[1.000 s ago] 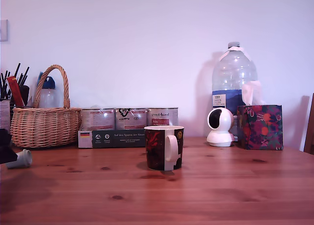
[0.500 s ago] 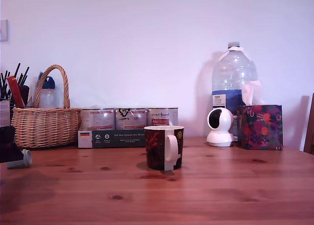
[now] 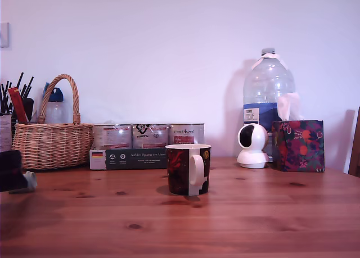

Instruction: Pick up the coffee capsules from the table one by one and drop them inside the nearest coffee cup

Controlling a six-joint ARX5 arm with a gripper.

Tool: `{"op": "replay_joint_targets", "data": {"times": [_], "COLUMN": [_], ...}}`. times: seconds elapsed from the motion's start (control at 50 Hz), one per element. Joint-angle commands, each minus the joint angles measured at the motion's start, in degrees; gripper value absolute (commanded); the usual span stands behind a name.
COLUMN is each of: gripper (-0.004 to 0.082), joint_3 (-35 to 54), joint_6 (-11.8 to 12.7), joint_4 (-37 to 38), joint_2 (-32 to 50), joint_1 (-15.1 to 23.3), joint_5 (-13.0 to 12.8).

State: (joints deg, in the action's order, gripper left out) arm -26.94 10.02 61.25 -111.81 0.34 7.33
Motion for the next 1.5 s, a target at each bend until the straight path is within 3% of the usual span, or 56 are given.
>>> {"op": "replay_joint_targets", "data": {"times": [0.0,0.26,0.74,0.88,1.0,1.08,1.4,1.48], "gripper": [0.0718,0.0718,0.0704,0.0577,0.0333,0.0230,0.0210,0.0210], "joint_3": [-0.83,-3.98,-5.44,-5.44,-5.44,-5.44,-5.44,-5.44], "joint_6": [0.55,1.62,1.62,1.57,1.53,1.09,-0.02,-0.81], "joint_4": [0.07,-1.81,-4.04,-4.02,-4.09,-4.17,-4.35,-4.74], "joint_2": [-1.68,-3.39,-3.39,-3.39,-3.39,-3.39,-3.26,-2.91], "joint_1": [-0.79,-1.38,-1.38,-1.38,-1.38,-1.38,-1.42,-1.44], "joint_5": [-1.22,-5.09,-5.25,-5.25,-5.01,-4.74,-1.27,1.03]}}
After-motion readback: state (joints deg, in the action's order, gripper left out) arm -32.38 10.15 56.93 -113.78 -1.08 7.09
